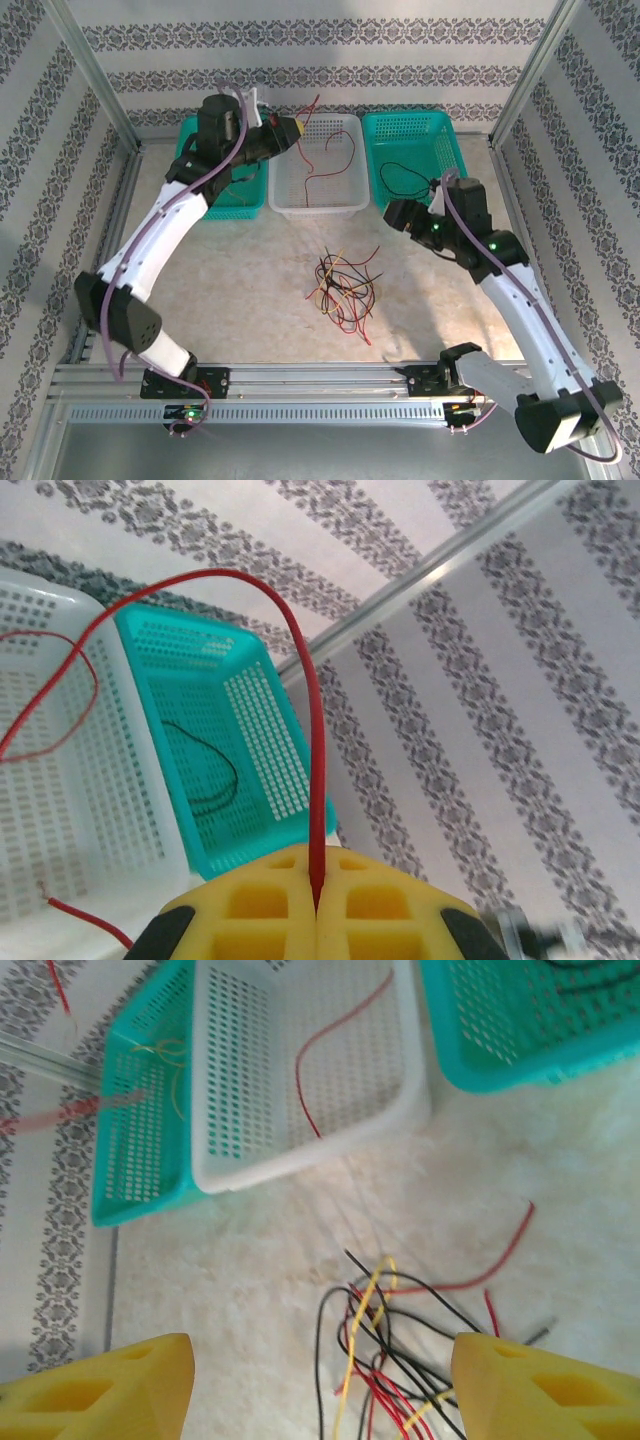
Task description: Untangle the cables
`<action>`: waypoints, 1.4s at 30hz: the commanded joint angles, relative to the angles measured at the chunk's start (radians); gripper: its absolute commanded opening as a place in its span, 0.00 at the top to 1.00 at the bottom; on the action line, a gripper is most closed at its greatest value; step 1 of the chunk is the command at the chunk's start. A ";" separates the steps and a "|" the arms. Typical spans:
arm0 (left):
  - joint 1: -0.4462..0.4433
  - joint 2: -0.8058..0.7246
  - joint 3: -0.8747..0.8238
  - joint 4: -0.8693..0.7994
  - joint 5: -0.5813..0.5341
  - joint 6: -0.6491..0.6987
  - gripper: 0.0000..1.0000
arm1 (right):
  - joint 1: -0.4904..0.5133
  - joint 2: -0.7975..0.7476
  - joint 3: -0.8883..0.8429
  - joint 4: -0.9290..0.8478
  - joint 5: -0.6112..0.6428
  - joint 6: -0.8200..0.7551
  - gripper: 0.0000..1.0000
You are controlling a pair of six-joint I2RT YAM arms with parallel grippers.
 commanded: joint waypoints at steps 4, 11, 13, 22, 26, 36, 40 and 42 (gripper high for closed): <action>0.044 0.215 0.148 0.106 -0.013 -0.046 1.00 | -0.008 -0.141 -0.103 -0.054 0.029 0.030 0.31; 0.044 0.358 0.143 0.253 -0.025 -0.149 0.53 | -0.010 -0.222 -0.165 -0.109 0.068 0.015 0.31; 0.043 0.367 0.131 0.265 -0.024 -0.160 0.51 | -0.011 -0.229 -0.186 -0.101 0.065 0.016 0.30; 0.020 0.297 0.073 0.064 -0.091 -0.032 0.28 | -0.013 -0.080 -0.167 -0.001 -0.003 -0.023 0.31; 0.014 0.345 0.119 -0.015 -0.053 -0.002 0.00 | -0.011 0.013 -0.102 0.013 -0.042 -0.052 0.32; -0.115 0.439 0.452 -0.663 -0.500 0.368 0.00 | 0.011 0.016 -0.110 0.028 -0.064 -0.023 0.32; -0.139 0.446 0.458 -0.715 -0.575 0.396 0.02 | 0.024 0.000 -0.130 0.029 -0.063 -0.013 0.32; -0.140 0.366 0.362 -0.630 -0.557 0.368 0.04 | 0.038 0.005 -0.131 0.025 -0.056 -0.015 0.32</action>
